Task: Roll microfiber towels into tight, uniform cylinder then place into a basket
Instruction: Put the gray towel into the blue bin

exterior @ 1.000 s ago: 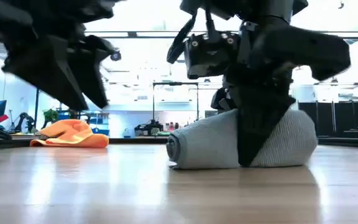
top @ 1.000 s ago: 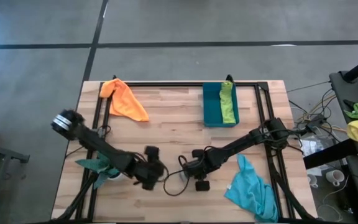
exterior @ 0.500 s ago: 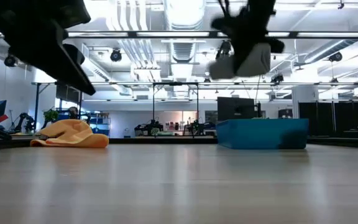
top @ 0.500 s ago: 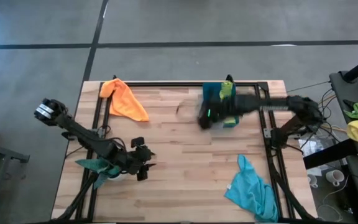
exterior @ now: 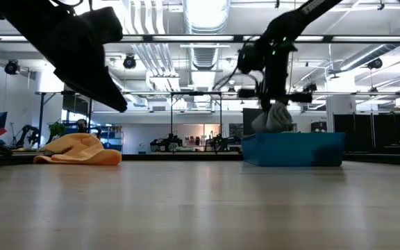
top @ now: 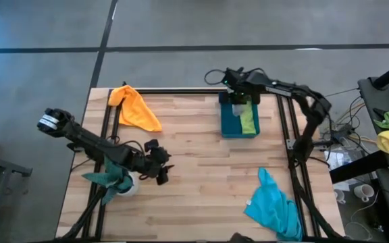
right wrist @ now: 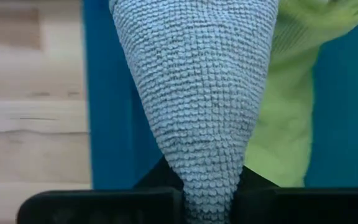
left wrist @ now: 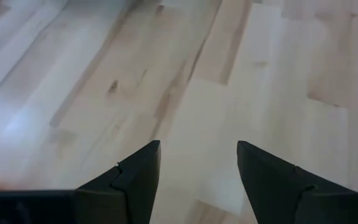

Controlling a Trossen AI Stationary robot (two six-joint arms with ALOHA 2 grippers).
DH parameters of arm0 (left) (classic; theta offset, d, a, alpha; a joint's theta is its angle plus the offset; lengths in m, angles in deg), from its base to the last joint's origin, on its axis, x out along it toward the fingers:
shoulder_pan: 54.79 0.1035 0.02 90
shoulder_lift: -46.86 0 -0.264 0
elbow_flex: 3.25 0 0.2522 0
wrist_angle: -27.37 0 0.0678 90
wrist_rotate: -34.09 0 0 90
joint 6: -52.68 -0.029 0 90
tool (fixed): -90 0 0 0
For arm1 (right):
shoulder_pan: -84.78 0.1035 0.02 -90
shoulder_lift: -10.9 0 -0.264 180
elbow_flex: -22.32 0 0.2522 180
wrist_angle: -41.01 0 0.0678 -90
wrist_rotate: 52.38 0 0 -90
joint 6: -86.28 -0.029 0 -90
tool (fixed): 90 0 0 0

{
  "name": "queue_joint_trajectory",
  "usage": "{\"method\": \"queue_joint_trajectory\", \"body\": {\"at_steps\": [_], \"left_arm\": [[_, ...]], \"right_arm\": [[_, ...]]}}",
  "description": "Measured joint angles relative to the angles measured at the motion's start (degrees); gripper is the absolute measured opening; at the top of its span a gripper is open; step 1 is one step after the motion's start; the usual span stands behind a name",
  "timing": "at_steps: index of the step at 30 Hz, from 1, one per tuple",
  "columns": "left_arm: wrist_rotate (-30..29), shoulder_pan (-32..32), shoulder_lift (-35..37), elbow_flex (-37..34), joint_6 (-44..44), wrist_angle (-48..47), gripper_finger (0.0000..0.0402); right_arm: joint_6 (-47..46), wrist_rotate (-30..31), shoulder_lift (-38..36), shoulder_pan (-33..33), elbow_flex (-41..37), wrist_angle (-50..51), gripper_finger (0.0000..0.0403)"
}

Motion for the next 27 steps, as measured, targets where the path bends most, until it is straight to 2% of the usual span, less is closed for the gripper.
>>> {"method": "queue_joint_trajectory", "body": {"at_steps": [6,11,19,27], "left_arm": [[0.00,0.77,0.00,-0.56,-0.02,-0.08,0.0197],[0.00,0.75,0.00,-1.01,0.10,-0.13,0.0197],[1.88,0.70,0.00,-1.11,0.55,0.07,0.0197],[2.62,0.70,0.00,-1.11,0.31,0.01,0.0197]], "right_arm": [[-2.65,-0.06,5.24,1.20,0.00,-1.76,0.0017],[-2.07,0.77,9.43,0.55,0.72,-5.81,0.0037],[-0.91,0.14,11.91,0.80,2.77,-5.61,0.0125],[0.16,0.18,5.73,0.92,3.63,-3.18,0.0202]]}}
